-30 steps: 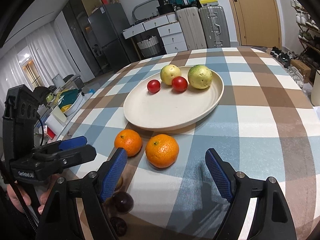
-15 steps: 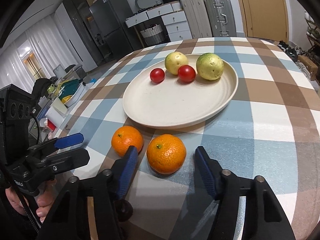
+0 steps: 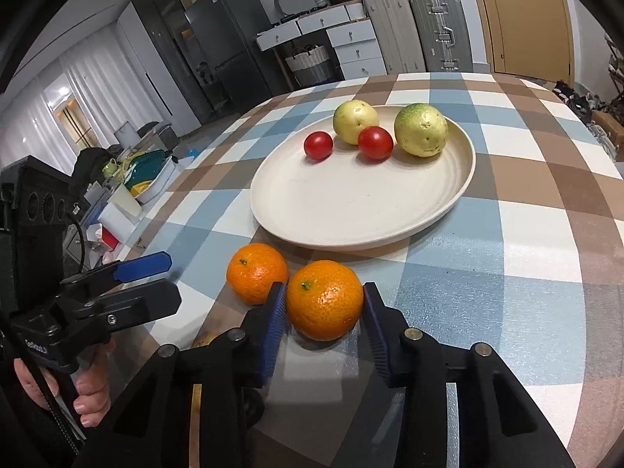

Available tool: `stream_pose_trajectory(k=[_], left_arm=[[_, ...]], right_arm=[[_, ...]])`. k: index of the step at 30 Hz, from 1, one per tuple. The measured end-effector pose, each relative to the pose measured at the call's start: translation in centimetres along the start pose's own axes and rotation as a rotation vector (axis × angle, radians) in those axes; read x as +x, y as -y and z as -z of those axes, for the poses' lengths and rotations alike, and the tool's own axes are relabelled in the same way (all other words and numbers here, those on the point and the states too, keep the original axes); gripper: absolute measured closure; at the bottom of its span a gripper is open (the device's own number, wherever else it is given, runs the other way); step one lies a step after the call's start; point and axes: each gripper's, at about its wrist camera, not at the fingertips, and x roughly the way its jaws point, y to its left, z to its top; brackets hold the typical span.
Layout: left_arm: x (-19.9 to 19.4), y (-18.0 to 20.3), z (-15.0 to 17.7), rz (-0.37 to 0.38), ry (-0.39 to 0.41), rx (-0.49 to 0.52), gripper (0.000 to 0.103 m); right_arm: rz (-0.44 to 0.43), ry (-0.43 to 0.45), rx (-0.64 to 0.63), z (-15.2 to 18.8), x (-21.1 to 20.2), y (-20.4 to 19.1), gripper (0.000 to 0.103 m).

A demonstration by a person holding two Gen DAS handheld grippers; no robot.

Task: Organize fruits
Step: 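Grasp an orange with the right gripper while the left gripper approaches the other orange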

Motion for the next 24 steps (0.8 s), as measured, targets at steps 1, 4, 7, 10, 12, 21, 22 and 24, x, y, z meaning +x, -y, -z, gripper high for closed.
stream_pose_trajectory(k=[1, 4, 7, 10, 12, 21, 22, 24], left_arm=[[0.1, 0.1, 0.0, -0.001, 0.0, 0.0, 0.001], [0.1, 0.3, -0.1, -0.001, -0.003, 0.005, 0.001], [0.3, 0.5, -0.2, 0.0, -0.006, 0.012, 0.001], [0.5, 0.8, -0.3, -0.003, -0.012, 0.018, 0.001], [0.7, 1.0, -0.3, -0.006, -0.017, 0.024, 0.001], [2.0, 2.0, -0.9, -0.013, -0.047, 0.075, 0.001], [2.3, 2.2, -0.9, -0.012, -0.052, 0.082, 0.001], [2.6, 2.5, -1.0, -0.006, -0.062, 0.095, 0.001]], right_arm=[[0.002, 0.004, 0.0, 0.1, -0.2, 0.0, 0.064], [-0.001, 0.013, 0.0, 0.1, -0.5, 0.1, 0.064], [-0.002, 0.02, 0.006, 0.2, -0.8, 0.2, 0.064], [-0.008, 0.03, 0.01, 0.2, -1.1, 0.3, 0.064], [-0.01, 0.038, 0.01, 0.1, -1.4, 0.2, 0.064], [-0.017, 0.078, 0.041, 0.3, -3.2, 0.8, 0.063], [-0.018, 0.083, 0.045, 0.4, -3.5, 0.9, 0.063], [-0.019, 0.088, 0.05, 0.4, -3.9, 1.0, 0.063]])
